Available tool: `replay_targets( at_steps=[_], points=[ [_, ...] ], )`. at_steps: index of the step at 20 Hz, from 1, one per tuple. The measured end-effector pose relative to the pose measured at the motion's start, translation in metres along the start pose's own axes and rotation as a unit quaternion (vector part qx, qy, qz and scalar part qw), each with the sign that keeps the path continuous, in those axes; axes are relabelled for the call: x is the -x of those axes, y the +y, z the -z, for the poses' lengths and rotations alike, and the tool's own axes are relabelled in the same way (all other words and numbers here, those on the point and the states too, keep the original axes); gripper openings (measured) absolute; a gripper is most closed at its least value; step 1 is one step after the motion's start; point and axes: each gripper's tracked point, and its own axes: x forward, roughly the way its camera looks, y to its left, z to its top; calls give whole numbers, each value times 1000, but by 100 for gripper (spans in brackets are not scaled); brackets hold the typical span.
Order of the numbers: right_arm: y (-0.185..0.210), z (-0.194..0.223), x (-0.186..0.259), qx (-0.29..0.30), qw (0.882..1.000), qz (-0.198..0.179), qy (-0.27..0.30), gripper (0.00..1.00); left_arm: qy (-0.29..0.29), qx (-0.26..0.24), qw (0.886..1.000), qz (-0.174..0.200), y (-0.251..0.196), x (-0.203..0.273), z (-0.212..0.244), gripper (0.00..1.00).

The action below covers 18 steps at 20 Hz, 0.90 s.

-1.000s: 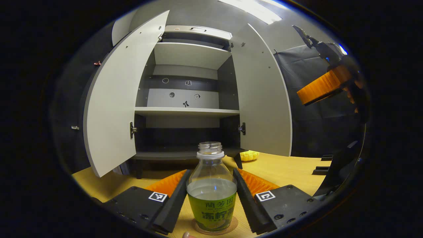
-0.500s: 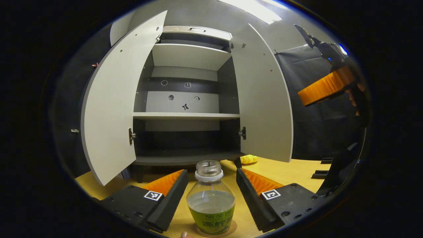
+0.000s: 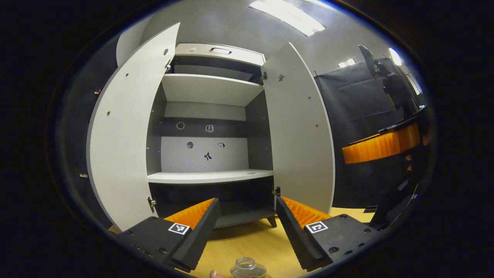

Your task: Grasp the bottle in the cabinet with the left hand and place it on the coaster, then close the right door with the right hand and the left door with the left hand.

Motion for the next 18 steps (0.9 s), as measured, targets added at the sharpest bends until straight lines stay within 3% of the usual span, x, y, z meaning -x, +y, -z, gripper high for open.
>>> replay_targets(
  at_steps=[7,11,18],
  points=[
    [-14,-39,-3,-15,999,44,-19,98,3,-21,999,29,21,2,-87,94],
    [-30,-52,-2,-21,996,81,-18,98,11,-9,999,43,39,14,-118,95],
    [-73,-68,-4,-11,988,149,-26,98,15,-16,1000,1,108,55,-153,95]
  ],
)
